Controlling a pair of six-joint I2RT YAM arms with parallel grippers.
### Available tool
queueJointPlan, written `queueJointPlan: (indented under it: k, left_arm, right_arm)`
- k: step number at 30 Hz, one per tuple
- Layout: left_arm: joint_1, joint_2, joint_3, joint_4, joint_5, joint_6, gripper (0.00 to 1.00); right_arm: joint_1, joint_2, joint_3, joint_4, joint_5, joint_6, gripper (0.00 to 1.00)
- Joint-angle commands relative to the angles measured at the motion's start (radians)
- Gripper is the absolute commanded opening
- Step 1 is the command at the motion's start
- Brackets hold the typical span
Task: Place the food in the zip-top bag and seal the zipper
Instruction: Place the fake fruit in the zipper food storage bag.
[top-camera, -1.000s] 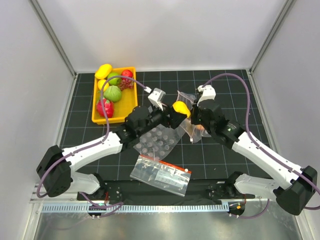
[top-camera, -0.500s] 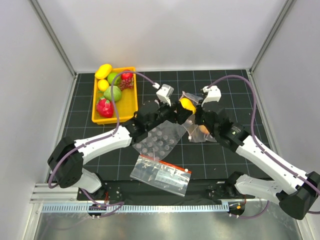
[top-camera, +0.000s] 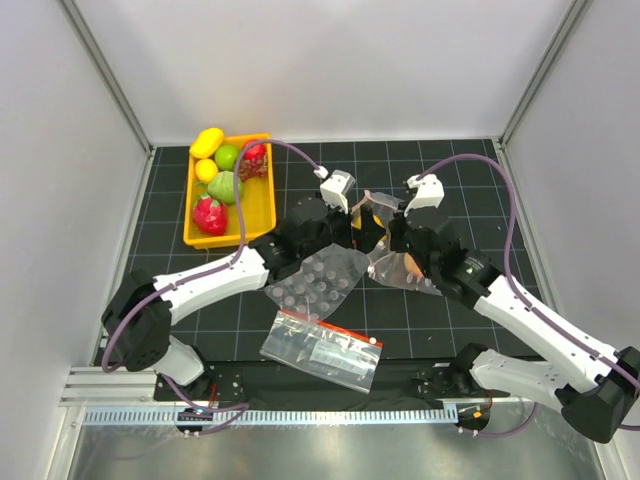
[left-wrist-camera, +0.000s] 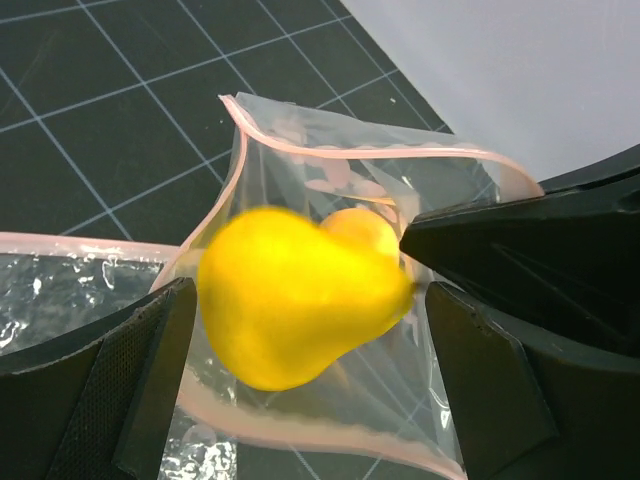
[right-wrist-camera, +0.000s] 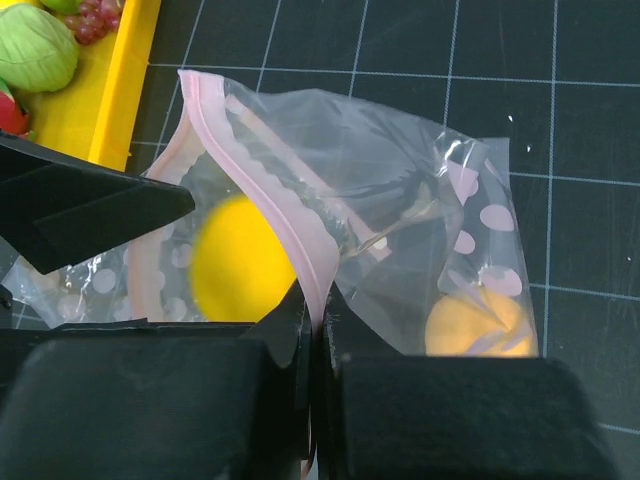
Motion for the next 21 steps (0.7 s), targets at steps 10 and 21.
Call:
queueJointPlan:
  k: [10, 21]
  left_arm:
    - [-0.005, -0.188, -0.031, -0.100, -0.022, 0.023, 1.00]
    - [0.026, -0.499, -0.159, -0.299, -0.521, 0.011, 1.00]
  right_arm:
    - [0.008, -0.015, 0.007, 0.078, -0.013, 0.020, 0.01]
    - [0.007, -0.026, -0.019, 0.115, 0.010, 0.026, 0.01]
